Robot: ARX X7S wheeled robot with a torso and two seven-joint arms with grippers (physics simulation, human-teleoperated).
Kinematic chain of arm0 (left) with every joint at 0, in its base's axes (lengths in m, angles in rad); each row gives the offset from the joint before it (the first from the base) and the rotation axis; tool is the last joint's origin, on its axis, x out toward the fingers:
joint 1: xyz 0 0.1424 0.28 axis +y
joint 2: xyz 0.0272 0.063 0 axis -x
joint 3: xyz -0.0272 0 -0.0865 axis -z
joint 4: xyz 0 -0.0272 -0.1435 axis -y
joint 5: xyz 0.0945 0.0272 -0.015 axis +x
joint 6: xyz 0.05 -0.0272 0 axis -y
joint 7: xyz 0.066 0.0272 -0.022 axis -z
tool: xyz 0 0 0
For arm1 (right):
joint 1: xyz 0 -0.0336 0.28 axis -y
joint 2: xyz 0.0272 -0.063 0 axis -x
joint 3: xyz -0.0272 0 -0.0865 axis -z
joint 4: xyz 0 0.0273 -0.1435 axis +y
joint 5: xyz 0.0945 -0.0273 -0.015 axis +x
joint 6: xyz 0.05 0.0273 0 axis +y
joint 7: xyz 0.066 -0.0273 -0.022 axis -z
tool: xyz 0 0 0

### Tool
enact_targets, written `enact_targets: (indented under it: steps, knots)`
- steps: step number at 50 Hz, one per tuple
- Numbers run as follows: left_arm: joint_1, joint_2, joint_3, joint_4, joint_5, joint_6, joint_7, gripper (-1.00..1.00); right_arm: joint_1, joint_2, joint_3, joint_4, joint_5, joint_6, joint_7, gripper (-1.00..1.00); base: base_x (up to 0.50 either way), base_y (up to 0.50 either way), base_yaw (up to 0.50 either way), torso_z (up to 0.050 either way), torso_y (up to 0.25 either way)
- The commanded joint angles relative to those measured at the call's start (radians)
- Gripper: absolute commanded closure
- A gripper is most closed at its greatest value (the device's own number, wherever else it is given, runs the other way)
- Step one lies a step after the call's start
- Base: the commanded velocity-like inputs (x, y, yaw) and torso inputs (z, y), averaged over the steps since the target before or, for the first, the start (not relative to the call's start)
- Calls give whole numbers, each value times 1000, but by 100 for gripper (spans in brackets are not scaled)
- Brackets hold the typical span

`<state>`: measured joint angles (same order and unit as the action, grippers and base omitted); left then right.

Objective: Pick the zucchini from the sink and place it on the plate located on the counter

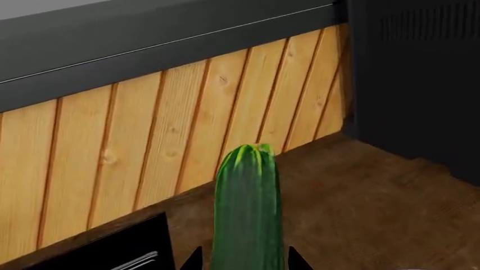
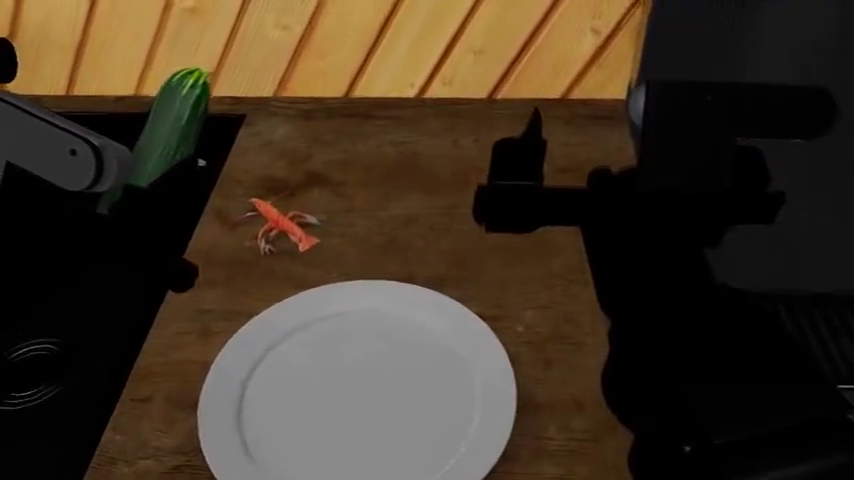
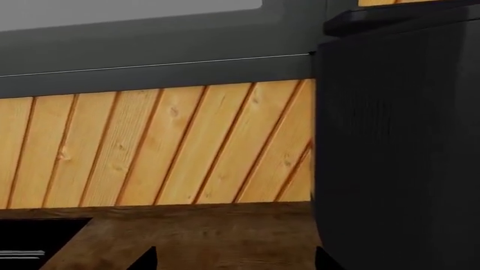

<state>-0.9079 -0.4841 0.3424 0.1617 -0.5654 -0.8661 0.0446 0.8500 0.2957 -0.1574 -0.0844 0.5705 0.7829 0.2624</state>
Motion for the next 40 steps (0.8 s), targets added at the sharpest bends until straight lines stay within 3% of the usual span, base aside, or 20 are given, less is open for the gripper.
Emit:
enact_targets:
  steps: [1,8,26,40]
  knots:
    - [-1,-2,-20,-17,-20,0,-34,100,0,0,-7,-2,3,0,4,-100,293,0,0,0,10]
    - [0,1,-26,-26,-21,-3,-44,100,-4,-2,-7,3,3,-9,5,-100,287,-4,0,0,1]
    - [-17,-4,-34,-4,-58,-58,-52,100,-5,-3,-5,-2,12,-13,14,-100,2,0,0,0,1]
    - [-198,-6,188,9,-110,-282,109,100,-23,1,-3,-3,19,-28,10,-100,0,0,0,0,1]
